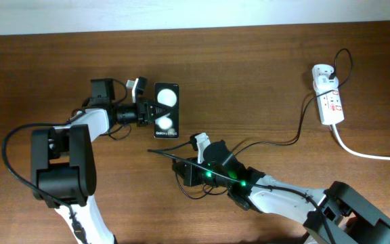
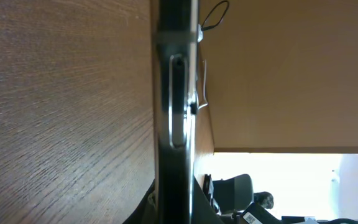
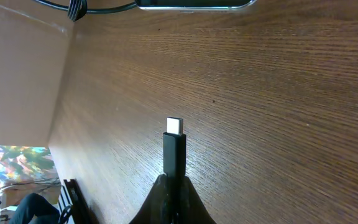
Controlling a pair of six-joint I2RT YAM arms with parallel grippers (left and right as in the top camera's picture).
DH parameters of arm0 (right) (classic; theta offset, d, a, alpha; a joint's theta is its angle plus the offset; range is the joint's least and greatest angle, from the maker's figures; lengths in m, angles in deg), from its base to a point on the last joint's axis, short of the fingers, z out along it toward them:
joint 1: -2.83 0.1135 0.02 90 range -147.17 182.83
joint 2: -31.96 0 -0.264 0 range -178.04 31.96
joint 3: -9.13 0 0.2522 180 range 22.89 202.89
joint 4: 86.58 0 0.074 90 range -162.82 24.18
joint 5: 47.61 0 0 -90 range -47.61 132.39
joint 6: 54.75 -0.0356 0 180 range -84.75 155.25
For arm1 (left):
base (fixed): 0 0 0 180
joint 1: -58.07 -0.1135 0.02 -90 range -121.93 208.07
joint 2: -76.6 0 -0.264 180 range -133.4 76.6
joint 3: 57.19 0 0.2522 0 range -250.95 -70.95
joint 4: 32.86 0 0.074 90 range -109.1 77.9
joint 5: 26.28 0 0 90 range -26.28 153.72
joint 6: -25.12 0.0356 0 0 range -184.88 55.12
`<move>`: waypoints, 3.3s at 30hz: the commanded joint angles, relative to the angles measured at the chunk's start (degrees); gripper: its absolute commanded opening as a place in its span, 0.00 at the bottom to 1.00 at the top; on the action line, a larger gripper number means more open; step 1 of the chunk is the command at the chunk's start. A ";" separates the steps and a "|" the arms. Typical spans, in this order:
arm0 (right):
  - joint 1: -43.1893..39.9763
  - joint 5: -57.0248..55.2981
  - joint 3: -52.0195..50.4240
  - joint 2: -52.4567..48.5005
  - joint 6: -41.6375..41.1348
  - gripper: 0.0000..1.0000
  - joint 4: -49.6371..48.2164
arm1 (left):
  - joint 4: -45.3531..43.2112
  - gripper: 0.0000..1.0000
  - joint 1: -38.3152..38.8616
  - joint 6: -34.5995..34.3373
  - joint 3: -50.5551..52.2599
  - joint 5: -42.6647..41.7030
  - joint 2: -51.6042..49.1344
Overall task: Plug charger to phone and switch on socket
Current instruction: 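Lift the USB-C plug with the right gripper up to the phone's bottom port, then push the USB-C plug into the phone's bottom port with the right gripper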
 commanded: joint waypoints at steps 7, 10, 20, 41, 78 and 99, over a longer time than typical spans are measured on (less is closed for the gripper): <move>0.22 -1.51 -0.13 0.22 -0.24 0.04 -0.17 | -1.01 0.00 1.18 1.05 0.17 -2.08 2.16; 0.22 -1.62 -0.13 0.22 -0.24 0.04 -0.17 | -1.01 0.00 1.18 1.03 0.17 -1.90 2.16; 0.22 -1.60 -0.13 0.22 -0.26 0.04 -0.17 | -1.20 0.00 1.18 0.61 0.17 -1.92 2.16; 0.22 -7.52 -0.13 0.22 -0.26 0.04 -4.09 | -3.34 0.00 3.23 -8.15 0.17 1.03 2.16; 0.22 -10.97 -0.13 -0.98 -7.98 0.04 -7.08 | -9.11 0.00 5.11 -10.71 0.15 -7.91 2.16; 0.26 -9.62 -0.13 -0.98 -7.96 0.04 -7.06 | -9.33 0.00 5.09 -10.71 0.17 -6.29 2.16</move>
